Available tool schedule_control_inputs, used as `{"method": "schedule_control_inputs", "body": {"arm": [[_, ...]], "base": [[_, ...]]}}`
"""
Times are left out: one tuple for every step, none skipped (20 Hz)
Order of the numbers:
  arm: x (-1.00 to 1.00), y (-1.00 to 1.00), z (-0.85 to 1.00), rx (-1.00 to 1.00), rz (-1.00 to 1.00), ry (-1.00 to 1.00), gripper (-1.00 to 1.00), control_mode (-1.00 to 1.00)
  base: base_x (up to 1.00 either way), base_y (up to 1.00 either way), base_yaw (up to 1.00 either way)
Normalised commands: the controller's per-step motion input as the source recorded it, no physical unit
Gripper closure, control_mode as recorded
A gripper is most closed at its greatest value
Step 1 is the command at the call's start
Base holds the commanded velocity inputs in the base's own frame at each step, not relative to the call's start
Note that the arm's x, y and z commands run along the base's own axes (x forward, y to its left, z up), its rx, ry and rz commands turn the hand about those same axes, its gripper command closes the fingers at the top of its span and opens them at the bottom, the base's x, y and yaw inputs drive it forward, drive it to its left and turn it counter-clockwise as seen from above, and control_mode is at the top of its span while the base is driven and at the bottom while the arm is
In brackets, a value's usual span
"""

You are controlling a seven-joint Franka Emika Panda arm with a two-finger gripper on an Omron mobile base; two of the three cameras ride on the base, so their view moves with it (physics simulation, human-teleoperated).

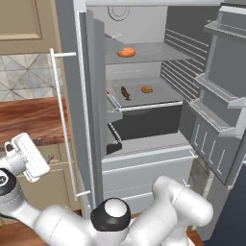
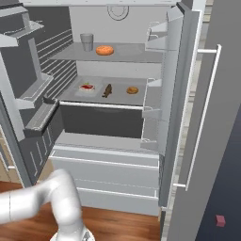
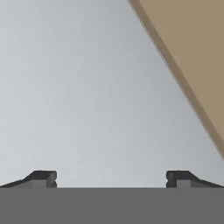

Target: Place the tupperware on the second highest shelf of the fridge. Make space for the tupperware among the existing items by rearranging them on the shelves if needed. Close the fridge door when finished.

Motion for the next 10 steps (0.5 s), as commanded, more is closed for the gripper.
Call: {"method": "schedule_control_inputs", "body": {"arm": [[0.58, -0.56, -0.19, -0.03, -0.31, 0.1, -1.0, -1.0], [0.62, -0.56, -0.24, -0.01, -0.29, 0.07, -1.0, -1.0], [0.63, -0.66, -0.37, 0.0, -0.25, 0.01, -1.0, -1.0], [0.54, -0.79, -0.46, 0.0, -0.24, 0.0, -1.0, -1.0], [0.46, -0.88, -0.51, 0.0, -0.23, 0.0, -1.0, -1.0], [0.33, -0.96, -0.53, 0.0, -0.23, 0.0, -1.0, -1.0], [0.11, -1.0, -0.59, 0.0, -0.23, -0.02, -1.0, -1.0], [0.0, -1.0, -0.69, 0.0, -0.22, -0.1, -1.0, -1.0], [-0.1, -1.0, -0.69, 0.01, -0.25, -0.17, -1.0, -1.0], [-0.18, -1.0, -0.64, 0.0, -0.25, -0.19, -1.0, -1.0]], "base": [[0.0, 0.0, 0.0], [0.0, 0.0, 0.0], [0.0, 0.0, 0.0], [0.0, 0.0, 0.0], [0.0, 0.0, 0.0], [0.0, 0.0, 0.0], [0.0, 0.0, 0.0], [0.0, 0.0, 0.0], [0.0, 0.0, 0.0], [0.0, 0.0, 0.0]]}}
